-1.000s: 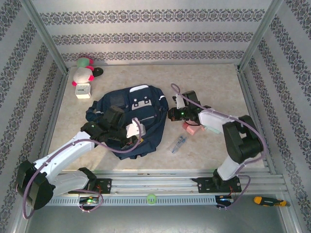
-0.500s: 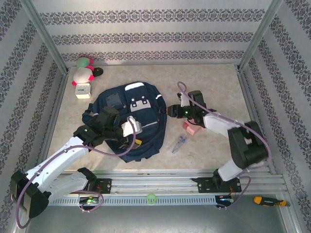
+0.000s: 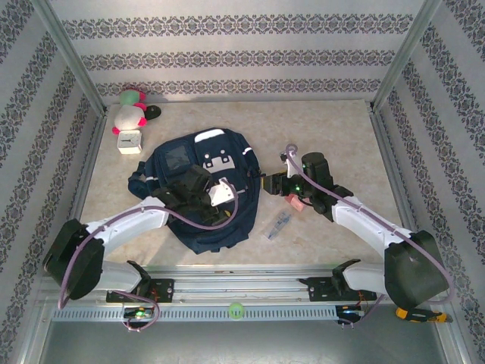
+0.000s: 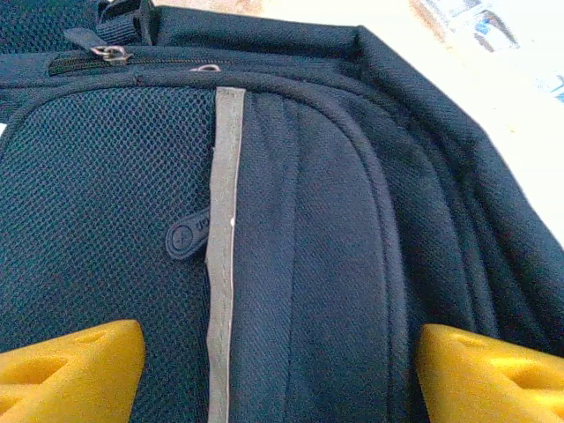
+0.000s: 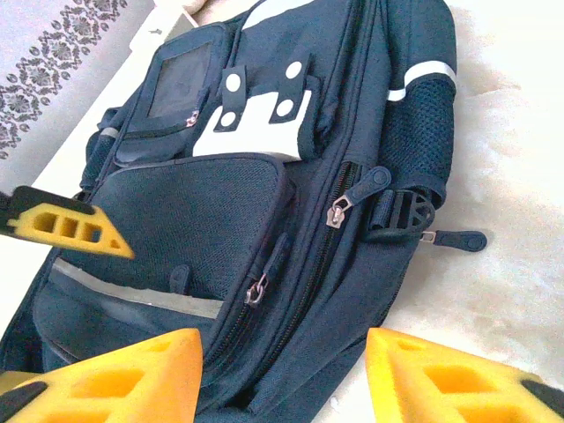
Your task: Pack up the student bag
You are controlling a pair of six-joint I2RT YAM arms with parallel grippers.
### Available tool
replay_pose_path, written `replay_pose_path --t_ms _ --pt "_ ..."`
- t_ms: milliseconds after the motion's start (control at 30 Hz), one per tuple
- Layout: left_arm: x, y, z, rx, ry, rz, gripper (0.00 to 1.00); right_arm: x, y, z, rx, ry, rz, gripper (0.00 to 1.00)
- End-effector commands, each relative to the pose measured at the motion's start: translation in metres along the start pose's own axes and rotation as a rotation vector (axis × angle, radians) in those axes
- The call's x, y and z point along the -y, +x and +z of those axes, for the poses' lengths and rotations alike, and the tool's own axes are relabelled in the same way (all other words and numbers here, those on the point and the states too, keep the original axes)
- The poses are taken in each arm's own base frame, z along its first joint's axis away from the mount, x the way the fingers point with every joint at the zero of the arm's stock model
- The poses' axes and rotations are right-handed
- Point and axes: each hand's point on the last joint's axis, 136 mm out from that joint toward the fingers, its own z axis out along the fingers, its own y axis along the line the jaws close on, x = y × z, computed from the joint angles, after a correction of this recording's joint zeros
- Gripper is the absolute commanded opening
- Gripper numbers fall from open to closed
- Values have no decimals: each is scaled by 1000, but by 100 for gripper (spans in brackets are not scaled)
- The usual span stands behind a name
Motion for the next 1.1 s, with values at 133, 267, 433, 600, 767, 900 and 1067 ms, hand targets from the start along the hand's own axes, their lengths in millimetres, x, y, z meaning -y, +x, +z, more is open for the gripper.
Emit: replay_pose_path --t_ms 133,267,433,600,767,900,1067 --pt "-19 -33 8 100 -70 -1 34 3 3 -4 9 30 -36 53" --pt "2 -44 -21 236 48 65 1 3 -3 -13 32 0 -72 57" --pt "10 -57 -79 445 173 42 0 -3 -15 -20 85 -45 -193 71" --pt "13 -55 -107 466 181 67 0 -28 1 -18 30 -179 -462 75" --pt "24 -46 -114 437 204 136 0 -46 18 -9 -20 -305 -700 71" --pt "30 -39 -116 430 203 207 0 -43 29 6 -115 -347 -820 71" --pt "32 -39 -119 444 193 237 0 -30 46 29 -255 -393 -911 70"
